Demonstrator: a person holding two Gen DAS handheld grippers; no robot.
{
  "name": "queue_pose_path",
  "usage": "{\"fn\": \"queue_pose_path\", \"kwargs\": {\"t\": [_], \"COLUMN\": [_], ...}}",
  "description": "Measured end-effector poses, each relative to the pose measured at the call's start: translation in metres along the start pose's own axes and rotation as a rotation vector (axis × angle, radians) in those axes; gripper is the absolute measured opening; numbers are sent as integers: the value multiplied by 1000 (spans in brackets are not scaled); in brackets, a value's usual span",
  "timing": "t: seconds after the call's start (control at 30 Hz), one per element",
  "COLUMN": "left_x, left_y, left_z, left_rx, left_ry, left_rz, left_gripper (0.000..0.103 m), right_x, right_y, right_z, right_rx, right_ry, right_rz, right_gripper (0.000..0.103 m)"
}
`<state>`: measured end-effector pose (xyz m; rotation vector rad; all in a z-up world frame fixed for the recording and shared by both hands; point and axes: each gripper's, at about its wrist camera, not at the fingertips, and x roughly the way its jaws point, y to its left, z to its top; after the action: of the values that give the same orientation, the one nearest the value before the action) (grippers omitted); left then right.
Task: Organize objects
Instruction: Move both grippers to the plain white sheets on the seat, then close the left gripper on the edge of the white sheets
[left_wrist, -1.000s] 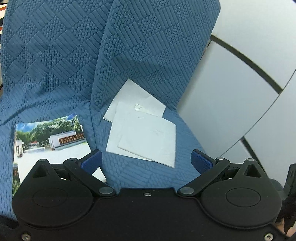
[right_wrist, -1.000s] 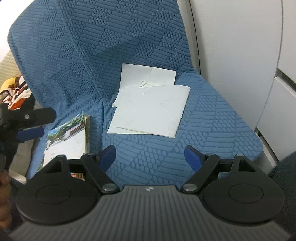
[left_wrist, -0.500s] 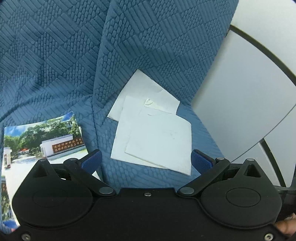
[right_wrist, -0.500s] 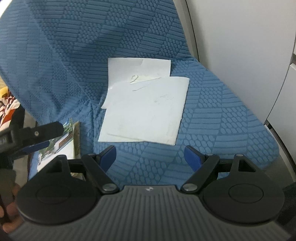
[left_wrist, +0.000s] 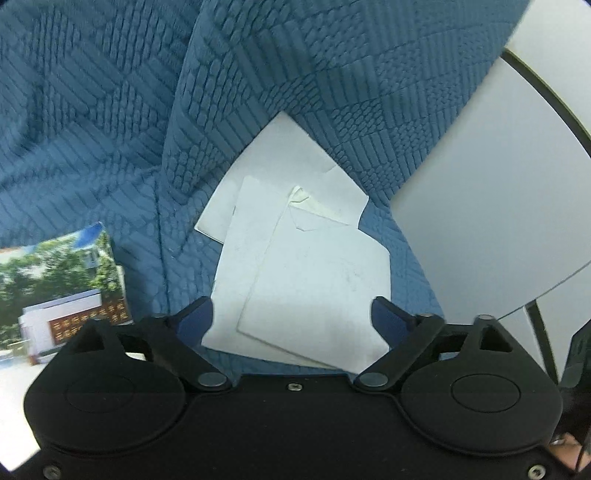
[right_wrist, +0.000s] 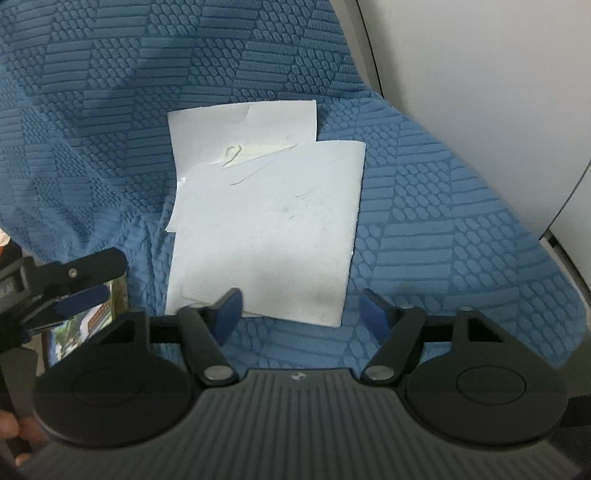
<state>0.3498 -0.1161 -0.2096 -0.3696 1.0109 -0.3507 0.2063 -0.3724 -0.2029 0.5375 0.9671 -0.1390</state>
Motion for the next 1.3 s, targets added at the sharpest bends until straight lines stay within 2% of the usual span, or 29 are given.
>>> {"fn": "queue_pose_path", "kwargs": {"t": [0.07, 0.13, 0.27, 0.6, 0.77, 1.0, 1.07, 1.2, 1.3], "left_x": [9, 17, 29, 60, 65, 67, 67, 70, 69], "left_y": [10, 19, 31, 31, 27, 25, 28, 34, 33], "left_z": [5, 9, 11, 5, 7, 8, 8, 4, 1], "left_rx": [-36, -72, -123, -80, -70, -91, -123, -204, -210], "left_ry": [21, 37, 60, 131, 123, 136, 151, 202, 201], "left_rz": [-31, -60, -88, -21, -19, -63, -93, -174, -163], "left_gripper": [69, 62, 46, 46, 46, 54, 56, 56, 48], "right_x": [7, 13, 24, 44, 49, 49, 49, 48, 48], "right_y": [0, 0, -1, -2, -1, -3, -4, -9, -16], "right_z": [3, 5, 11, 17, 16, 14, 13, 12, 13], "right_rx": [-7, -20, -18, -17, -25, -8, -1, 36, 84], "right_ry": [4, 5, 7, 26, 34, 27, 24, 23, 25], "right_rz": [-16, -22, -20, -44, -49, -38, -31, -5, 24], "right_gripper": [53, 41, 26, 26, 25, 25, 25, 25, 25]}}
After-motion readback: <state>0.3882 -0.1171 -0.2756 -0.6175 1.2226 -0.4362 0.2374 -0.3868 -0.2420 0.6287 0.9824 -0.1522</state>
